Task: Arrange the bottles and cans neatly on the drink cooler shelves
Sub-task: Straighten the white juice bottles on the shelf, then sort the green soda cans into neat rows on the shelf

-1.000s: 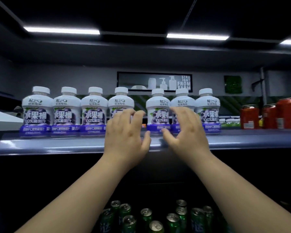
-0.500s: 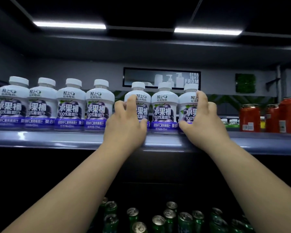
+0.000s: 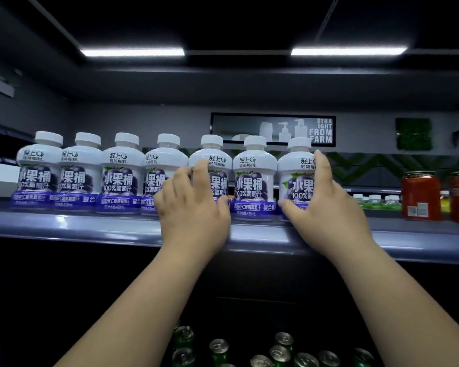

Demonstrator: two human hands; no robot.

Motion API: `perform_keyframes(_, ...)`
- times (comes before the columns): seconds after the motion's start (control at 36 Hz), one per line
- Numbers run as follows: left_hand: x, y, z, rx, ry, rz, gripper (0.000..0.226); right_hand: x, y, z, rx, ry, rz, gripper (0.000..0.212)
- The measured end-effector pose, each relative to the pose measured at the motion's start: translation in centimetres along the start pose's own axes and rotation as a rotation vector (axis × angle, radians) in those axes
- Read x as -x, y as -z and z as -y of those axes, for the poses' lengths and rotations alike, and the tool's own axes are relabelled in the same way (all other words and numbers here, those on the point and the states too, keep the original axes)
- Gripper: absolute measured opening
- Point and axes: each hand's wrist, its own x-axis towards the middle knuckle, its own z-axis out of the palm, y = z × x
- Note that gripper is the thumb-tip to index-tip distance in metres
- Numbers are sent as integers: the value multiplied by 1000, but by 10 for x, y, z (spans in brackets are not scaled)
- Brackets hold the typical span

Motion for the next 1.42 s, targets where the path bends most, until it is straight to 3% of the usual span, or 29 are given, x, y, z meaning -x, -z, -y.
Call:
perform_keyframes(0.28, 4, 1, 0, 35, -8, 21, 64, 5, 2, -2, 20, 7, 9, 95)
perform_keyframes(0.44, 9, 6, 5, 68, -66, 72, 61, 9, 2, 5, 68, 2, -81, 93)
perform_keyframes(0.58, 31, 13, 17, 63, -210, 202, 60, 35, -2, 14, 87, 65, -101, 81)
perform_keyframes(0.72, 50, 33, 44, 203, -337, 280, 64, 80, -22, 31, -141, 216, -73, 74)
perform_keyframes(0.94, 114, 49, 91, 208, -501, 279, 53, 163, -51, 52, -210, 325, -6, 62)
perform_keyframes(1.06, 146, 62, 109, 242, -399, 452, 55, 201, -62, 50, -248, 245, 139, 61)
perform_keyframes(1.17, 175, 74, 129, 177, -292, 588, 49, 224, -71, 47, -224, 107, 435, 61)
perform_keyframes(1.42, 242, 92, 163, -110, -87, 897, 49, 272, -95, 35, -162, 102, 841, 62)
